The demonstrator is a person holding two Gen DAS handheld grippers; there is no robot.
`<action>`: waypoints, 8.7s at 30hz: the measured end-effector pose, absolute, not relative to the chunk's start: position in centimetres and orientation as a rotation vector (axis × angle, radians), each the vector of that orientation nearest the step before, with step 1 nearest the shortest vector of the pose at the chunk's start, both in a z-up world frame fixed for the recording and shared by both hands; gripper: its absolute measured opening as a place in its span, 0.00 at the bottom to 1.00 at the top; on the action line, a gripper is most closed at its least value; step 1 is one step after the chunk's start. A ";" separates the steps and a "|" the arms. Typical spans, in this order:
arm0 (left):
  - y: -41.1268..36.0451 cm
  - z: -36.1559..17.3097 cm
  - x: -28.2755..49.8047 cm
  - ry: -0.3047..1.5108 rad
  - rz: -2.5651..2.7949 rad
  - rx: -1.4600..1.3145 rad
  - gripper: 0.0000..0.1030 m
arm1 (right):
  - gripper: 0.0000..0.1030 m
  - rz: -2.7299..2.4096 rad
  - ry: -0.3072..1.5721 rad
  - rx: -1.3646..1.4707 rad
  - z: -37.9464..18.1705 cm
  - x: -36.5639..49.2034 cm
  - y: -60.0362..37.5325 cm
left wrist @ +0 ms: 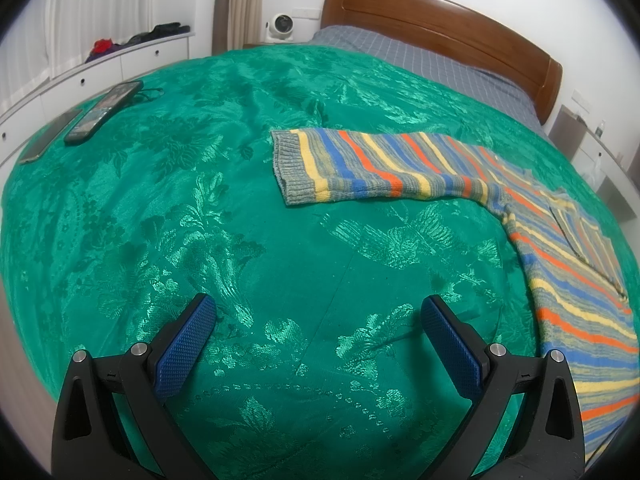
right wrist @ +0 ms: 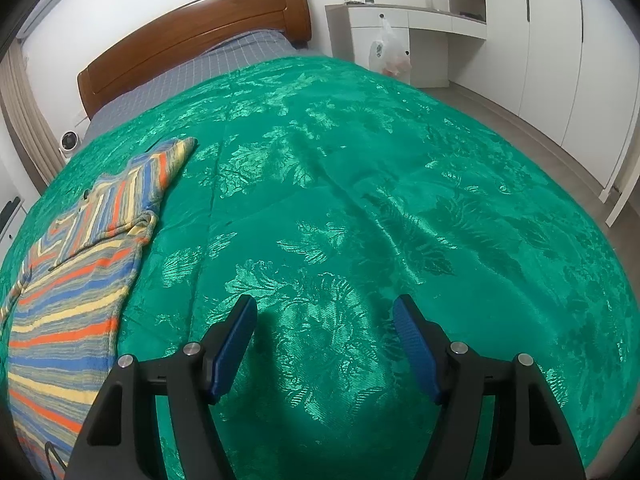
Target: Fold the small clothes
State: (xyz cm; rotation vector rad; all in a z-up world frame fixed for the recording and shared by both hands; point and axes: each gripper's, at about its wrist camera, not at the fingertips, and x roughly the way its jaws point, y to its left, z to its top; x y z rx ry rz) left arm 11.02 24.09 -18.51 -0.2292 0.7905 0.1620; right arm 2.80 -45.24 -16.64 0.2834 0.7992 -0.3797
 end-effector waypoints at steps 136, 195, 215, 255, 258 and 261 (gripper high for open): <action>19.8 -20.3 18.5 0.774 -0.053 -0.122 0.99 | 1.00 -0.366 0.730 0.171 -20.3 3.5 -45.2; 19.8 -20.3 18.6 0.767 -0.054 -0.129 0.99 | 0.05 0.192 1.095 0.494 -17.0 31.1 -29.9; 19.7 -20.4 18.6 0.765 -0.054 -0.129 0.99 | 0.54 0.207 0.969 0.351 -14.6 25.7 -28.5; 8.9 -15.1 27.0 0.840 -0.174 -0.035 0.99 | 0.93 -0.390 0.808 0.109 -19.6 4.5 -45.5; 7.8 -18.9 28.5 0.947 -0.099 0.072 1.00 | 0.95 -0.383 0.799 0.122 -20.0 4.5 -45.7; 8.9 -19.9 28.2 0.928 -0.123 0.026 1.00 | 0.96 -0.379 0.790 0.124 -20.2 4.3 -45.6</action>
